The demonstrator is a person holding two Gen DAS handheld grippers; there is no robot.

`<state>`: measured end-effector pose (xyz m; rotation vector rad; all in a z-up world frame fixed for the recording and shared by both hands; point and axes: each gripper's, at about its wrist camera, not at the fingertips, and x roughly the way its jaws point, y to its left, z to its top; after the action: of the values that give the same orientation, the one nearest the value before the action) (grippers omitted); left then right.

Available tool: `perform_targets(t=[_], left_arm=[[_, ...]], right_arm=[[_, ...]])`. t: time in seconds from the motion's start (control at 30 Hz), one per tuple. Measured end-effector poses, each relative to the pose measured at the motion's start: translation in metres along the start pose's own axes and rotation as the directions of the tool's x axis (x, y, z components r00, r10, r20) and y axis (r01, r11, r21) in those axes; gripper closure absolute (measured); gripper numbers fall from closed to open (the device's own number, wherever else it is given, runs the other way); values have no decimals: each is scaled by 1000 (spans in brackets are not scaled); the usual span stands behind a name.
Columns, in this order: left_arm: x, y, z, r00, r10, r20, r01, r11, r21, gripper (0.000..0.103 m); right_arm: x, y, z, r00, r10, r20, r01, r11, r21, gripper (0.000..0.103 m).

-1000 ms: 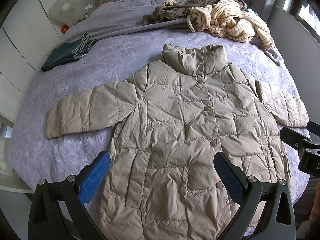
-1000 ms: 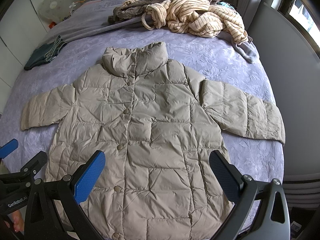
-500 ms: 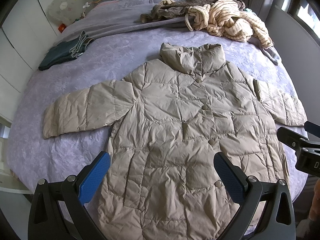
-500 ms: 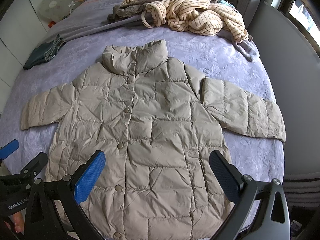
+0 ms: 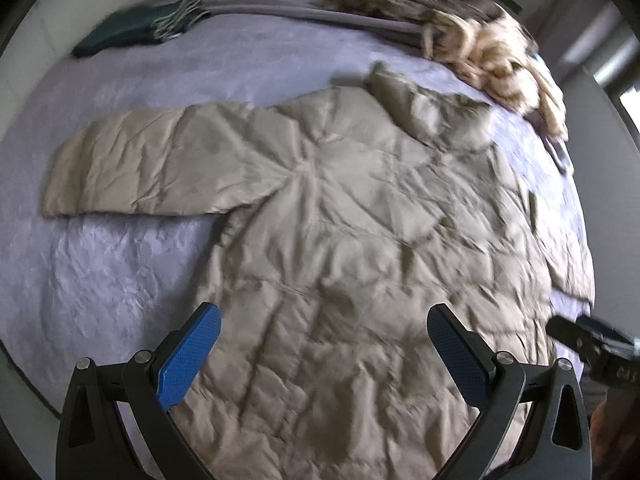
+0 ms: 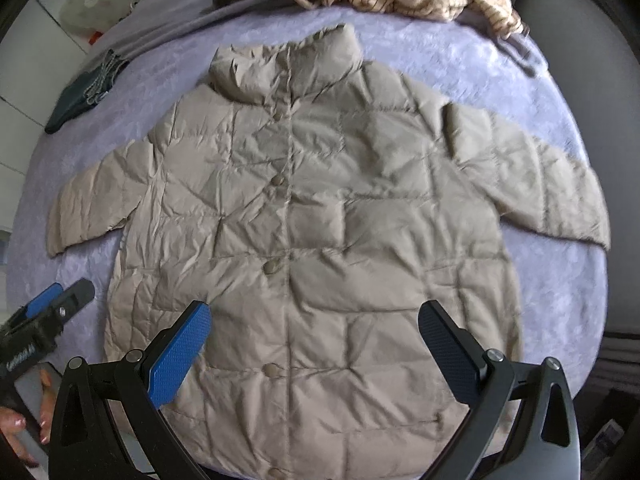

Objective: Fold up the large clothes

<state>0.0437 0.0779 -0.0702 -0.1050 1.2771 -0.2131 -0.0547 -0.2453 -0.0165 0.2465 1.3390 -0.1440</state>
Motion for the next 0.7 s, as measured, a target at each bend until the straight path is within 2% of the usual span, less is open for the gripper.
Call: perform_targets(t=[0.17,0.23,0.3,0.37,0.5,0.7], left_arm=[[29,61,13,998,-55,28,58,991,-119,0],[44,88,19,995,-87,49,94,980,-177,0],[58,114,24,992,-105,70,119,964,-236,0],[72,147,31,988,-122,92,145,937,-317,0],[90,201,42,979,-128,159,186,880,-438,0],[112,272,70,970,-82,229,199,809,-553,0]], right_arm=[[28,21,1,999,45,-4,-45,999,3,0],[39,32,-1,996,90,18,-90,996,-1,0],[53,48,-1,992,117,-38,-118,993,-22,0],[66,63,-1,991,110,-79,-115,992,-50,0],[85,86,-1,990,120,-78,-126,989,-72,0],[110,107,10,983,169,-66,-173,983,-68,0]])
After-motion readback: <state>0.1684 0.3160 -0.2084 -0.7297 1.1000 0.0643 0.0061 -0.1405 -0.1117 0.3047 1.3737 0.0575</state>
